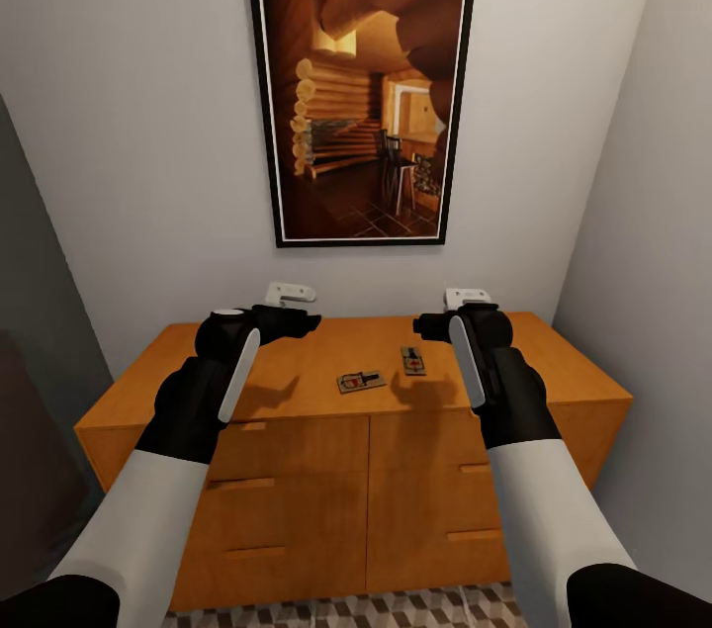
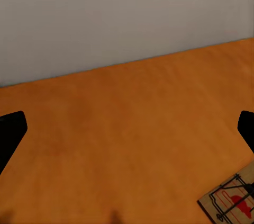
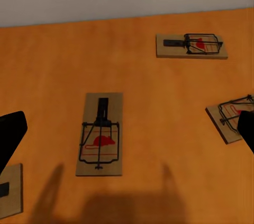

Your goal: Take the four mousetraps from the cabinet in the bathroom and place them on the bathroom floor. Make sure all four end up on the same floor surface, and ensure that at least two of them are either under or directly next to the same bathroom sink.

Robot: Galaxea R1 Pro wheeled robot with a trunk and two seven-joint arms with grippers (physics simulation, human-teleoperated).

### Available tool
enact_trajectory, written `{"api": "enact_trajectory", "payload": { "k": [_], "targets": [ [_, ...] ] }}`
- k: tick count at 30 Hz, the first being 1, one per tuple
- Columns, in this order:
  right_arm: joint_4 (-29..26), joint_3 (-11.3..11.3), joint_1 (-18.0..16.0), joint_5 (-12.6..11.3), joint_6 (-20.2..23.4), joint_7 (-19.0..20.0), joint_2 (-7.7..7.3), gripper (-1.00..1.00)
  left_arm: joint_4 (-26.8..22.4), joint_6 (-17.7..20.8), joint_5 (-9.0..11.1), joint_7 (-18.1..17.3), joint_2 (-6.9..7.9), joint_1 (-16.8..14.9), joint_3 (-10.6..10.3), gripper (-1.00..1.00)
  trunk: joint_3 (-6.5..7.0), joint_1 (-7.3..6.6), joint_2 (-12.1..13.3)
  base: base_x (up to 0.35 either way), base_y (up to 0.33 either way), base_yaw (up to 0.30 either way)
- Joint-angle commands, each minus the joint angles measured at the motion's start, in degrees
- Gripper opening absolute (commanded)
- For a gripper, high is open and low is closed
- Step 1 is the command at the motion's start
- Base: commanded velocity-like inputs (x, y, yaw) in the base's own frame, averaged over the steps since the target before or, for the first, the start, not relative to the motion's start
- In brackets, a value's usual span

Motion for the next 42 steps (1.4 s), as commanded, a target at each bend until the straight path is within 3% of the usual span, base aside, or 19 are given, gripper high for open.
{"api": "enact_trajectory", "payload": {
  "k": [1, 17, 30, 42],
  "targets": [
    [0.0, 0.1, 0.0, -0.3, 0.2, -0.4, -0.01, 1.0, 0.0, 0.3, 0.1, -0.1, -0.01, 0.0, 0.0, 1.0, -0.07, 0.0, 0.0, 0.0, 0.0, 0.0],
    [0.6, 0.1, 0.0, -0.2, 0.2, -0.5, 0.04, 1.0, 0.0, 0.3, 0.2, -0.1, -0.01, 0.0, 0.0, 1.0, -0.07, 0.0, 0.0, 0.0, 0.0, 0.0],
    [8.9, 0.1, -1.2, -0.2, 0.2, -0.6, -0.3, 1.0, 0.1, 0.3, 0.2, -0.1, -0.06, 0.0, 0.0, 1.0, -0.07, 0.0, 0.0, 0.0, 0.0, 0.0],
    [10.4, 0.1, -1.7, -0.4, 0.2, -0.6, -0.16, 1.0, 0.6, 0.3, 0.1, -0.1, -0.15, 0.0, 0.0, 1.0, -0.07, 0.0, 0.0, 0.0, 0.0, 0.0]
  ]
}}
